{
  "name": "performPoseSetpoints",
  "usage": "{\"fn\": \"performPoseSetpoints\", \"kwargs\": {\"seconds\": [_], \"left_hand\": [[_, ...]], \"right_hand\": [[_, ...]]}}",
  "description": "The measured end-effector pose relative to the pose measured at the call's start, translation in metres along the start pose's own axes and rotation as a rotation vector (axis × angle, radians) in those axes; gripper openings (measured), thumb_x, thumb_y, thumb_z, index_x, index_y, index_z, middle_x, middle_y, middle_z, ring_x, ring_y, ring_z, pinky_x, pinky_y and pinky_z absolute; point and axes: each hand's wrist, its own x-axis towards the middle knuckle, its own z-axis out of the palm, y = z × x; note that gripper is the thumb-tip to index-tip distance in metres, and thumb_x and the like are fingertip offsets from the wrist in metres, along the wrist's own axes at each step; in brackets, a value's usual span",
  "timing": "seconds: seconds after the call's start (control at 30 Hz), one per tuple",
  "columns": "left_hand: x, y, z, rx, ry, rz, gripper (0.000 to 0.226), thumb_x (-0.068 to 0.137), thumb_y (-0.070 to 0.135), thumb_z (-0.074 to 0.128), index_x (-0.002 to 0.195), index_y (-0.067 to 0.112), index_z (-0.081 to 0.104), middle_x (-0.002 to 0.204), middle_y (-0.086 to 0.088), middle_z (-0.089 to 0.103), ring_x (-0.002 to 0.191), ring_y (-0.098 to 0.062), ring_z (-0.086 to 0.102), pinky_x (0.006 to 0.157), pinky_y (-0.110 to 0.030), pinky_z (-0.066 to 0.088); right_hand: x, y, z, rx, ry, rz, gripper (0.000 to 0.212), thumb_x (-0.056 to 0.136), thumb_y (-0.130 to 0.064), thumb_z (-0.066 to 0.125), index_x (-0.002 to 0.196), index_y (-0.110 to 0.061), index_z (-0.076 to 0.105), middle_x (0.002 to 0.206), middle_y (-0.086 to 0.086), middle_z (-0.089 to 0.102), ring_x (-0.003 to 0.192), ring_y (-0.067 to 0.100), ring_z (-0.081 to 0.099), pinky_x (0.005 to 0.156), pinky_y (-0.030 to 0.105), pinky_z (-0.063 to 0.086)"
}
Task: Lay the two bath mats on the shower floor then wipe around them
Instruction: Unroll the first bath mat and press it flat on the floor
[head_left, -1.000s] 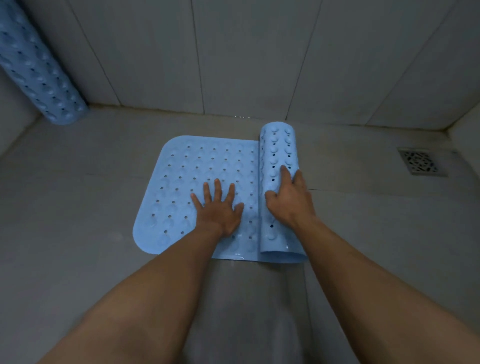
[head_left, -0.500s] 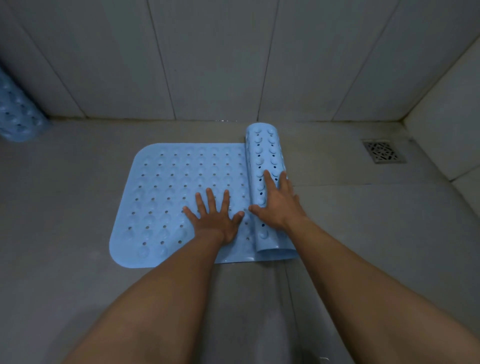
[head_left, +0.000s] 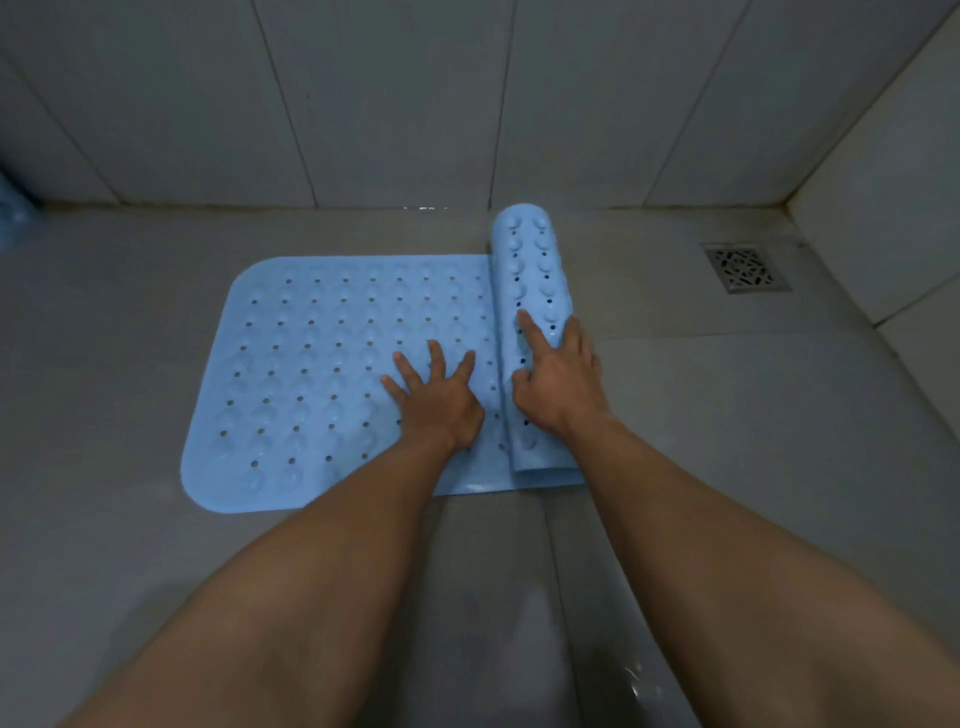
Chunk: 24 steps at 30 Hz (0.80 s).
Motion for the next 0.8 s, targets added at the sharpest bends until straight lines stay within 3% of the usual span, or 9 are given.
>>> {"fn": "performPoseSetpoints", "kwargs": {"seconds": [0.13,0.2,0.3,0.37,0.47,0.63,0.8], "left_hand": [[-0.003,0.01,0.012,0.04,0.023,0.001,0.056,0.104,0.052,0.014,0.157,0.04,-0.002,0.165,-0.007,-0.017,0.148,-0.043,-0.02,0.11,-0.072,-0.013],[-0.004,0.019,0.017,0.07,0.034,-0.02,0.058,0.104,0.05,0.014,0.157,0.037,-0.004,0.165,-0.008,-0.017,0.147,-0.044,-0.02,0.11,-0.073,-0.009],[-0.004,0.038,0.025,0.063,0.065,-0.043,0.066,0.101,0.058,0.013,0.157,0.032,-0.008,0.164,-0.01,-0.021,0.148,-0.041,-0.021,0.111,-0.071,-0.011],[-0.003,0.055,0.031,0.064,0.081,-0.001,0.066,0.099,0.063,0.012,0.155,0.038,-0.013,0.163,-0.009,-0.023,0.148,-0.039,-0.021,0.111,-0.071,-0.012],[-0.003,0.078,0.038,0.103,0.062,0.024,0.061,0.101,0.06,0.012,0.155,0.042,-0.01,0.163,-0.008,-0.023,0.148,-0.04,-0.022,0.109,-0.072,-0.012],[-0.005,0.096,0.047,0.113,0.123,0.006,0.058,0.103,0.05,0.013,0.156,0.039,-0.007,0.165,-0.01,-0.015,0.148,-0.043,-0.017,0.11,-0.073,-0.008],[0.004,0.115,0.055,0.127,0.134,0.063,0.063,0.1,0.062,0.012,0.157,0.039,-0.003,0.165,-0.011,-0.014,0.149,-0.041,-0.016,0.11,-0.072,-0.01]], "right_hand": [[0.0,0.031,-0.009,-0.087,-0.028,-0.044,0.058,0.096,-0.029,0.042,0.153,-0.031,0.03,0.165,0.015,0.0,0.149,0.041,0.008,0.119,0.058,0.013],[0.002,0.044,-0.013,-0.1,-0.006,-0.013,0.056,0.098,-0.042,0.038,0.15,-0.022,0.035,0.164,0.016,0.006,0.149,0.038,0.01,0.118,0.06,0.015],[0.002,0.062,-0.015,-0.126,-0.054,0.011,0.085,0.091,-0.067,0.045,0.153,-0.014,0.026,0.165,0.015,0.005,0.149,0.037,0.01,0.117,0.058,0.016],[0.0,0.073,-0.015,-0.119,-0.079,-0.014,0.093,0.09,-0.06,0.056,0.157,-0.014,0.01,0.165,0.015,-0.004,0.151,0.036,0.004,0.118,0.058,0.014],[-0.004,0.089,-0.015,-0.088,-0.056,-0.028,0.09,0.092,-0.035,0.058,0.158,-0.022,-0.003,0.164,0.017,-0.009,0.151,0.037,-0.003,0.119,0.059,0.009],[-0.005,0.12,-0.024,-0.086,0.034,-0.023,0.074,0.092,-0.03,0.052,0.157,-0.028,0.017,0.162,0.021,0.007,0.142,0.041,0.019,0.114,0.052,0.023],[-0.002,0.141,-0.026,-0.1,0.107,-0.006,0.069,0.095,-0.037,0.048,0.155,-0.014,0.025,0.159,0.022,0.021,0.137,0.042,0.031,0.11,0.051,0.031]]}}
